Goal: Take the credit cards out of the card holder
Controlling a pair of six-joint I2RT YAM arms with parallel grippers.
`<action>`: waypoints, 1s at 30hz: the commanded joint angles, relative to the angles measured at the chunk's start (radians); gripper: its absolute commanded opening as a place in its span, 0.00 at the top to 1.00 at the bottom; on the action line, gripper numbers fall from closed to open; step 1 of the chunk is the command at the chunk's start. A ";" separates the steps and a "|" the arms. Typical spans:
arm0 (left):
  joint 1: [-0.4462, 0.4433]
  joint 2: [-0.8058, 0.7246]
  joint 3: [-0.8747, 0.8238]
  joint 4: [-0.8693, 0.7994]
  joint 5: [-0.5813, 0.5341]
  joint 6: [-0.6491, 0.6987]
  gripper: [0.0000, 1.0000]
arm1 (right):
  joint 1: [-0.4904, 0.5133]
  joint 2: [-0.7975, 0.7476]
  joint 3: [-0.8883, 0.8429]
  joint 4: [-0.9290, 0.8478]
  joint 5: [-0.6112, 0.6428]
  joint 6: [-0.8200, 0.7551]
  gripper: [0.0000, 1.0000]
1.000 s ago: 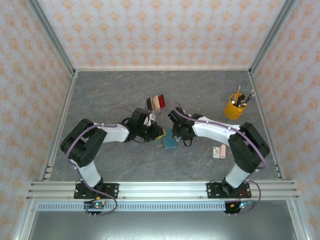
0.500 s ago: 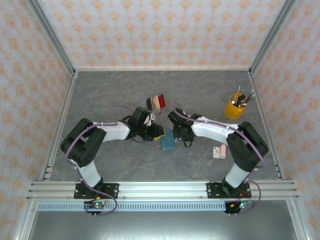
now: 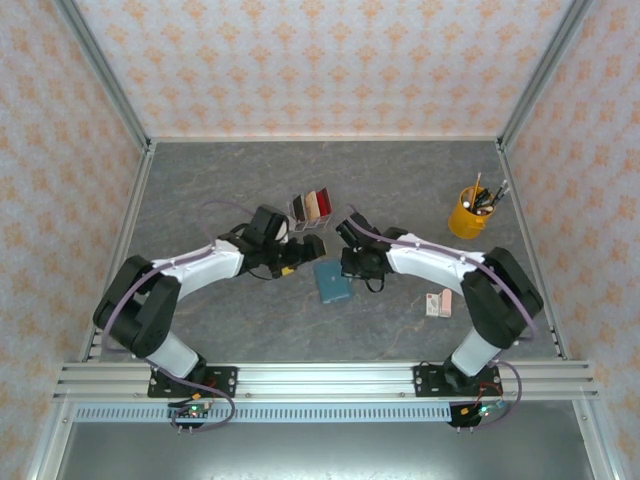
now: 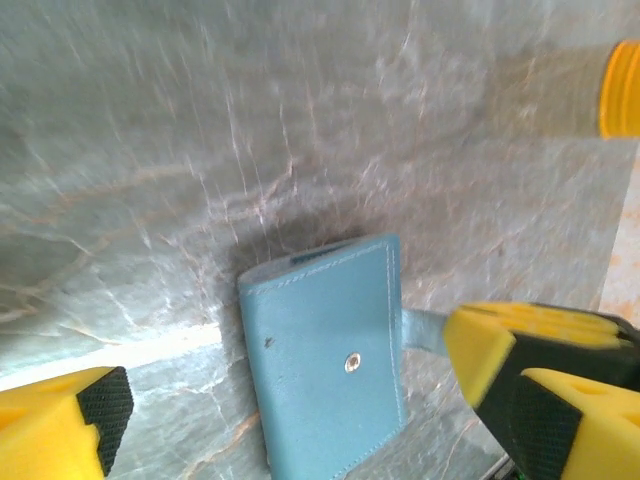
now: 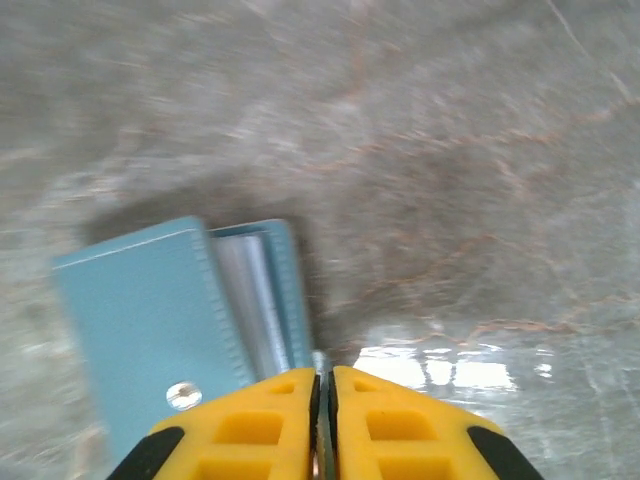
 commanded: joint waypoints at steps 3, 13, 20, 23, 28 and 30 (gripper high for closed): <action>0.090 -0.121 -0.033 -0.097 -0.097 0.026 0.00 | 0.055 -0.096 0.055 0.109 -0.071 -0.099 0.87; 0.208 -0.304 -0.172 -0.123 -0.179 -0.050 0.00 | 0.115 0.003 0.186 0.135 -0.123 -0.101 0.87; 0.209 -0.313 -0.202 -0.096 -0.140 -0.060 0.00 | 0.105 0.029 0.206 -0.021 0.156 -0.148 0.87; 0.207 -0.296 -0.202 -0.070 -0.095 -0.057 0.00 | 0.080 0.037 0.200 -0.079 0.219 -0.114 0.87; 0.185 -0.252 -0.167 -0.052 -0.020 -0.037 0.00 | 0.029 0.033 0.148 -0.105 0.239 -0.078 0.87; 0.163 -0.235 -0.166 -0.016 0.008 -0.045 0.00 | 0.022 0.031 0.132 -0.105 0.242 -0.078 0.87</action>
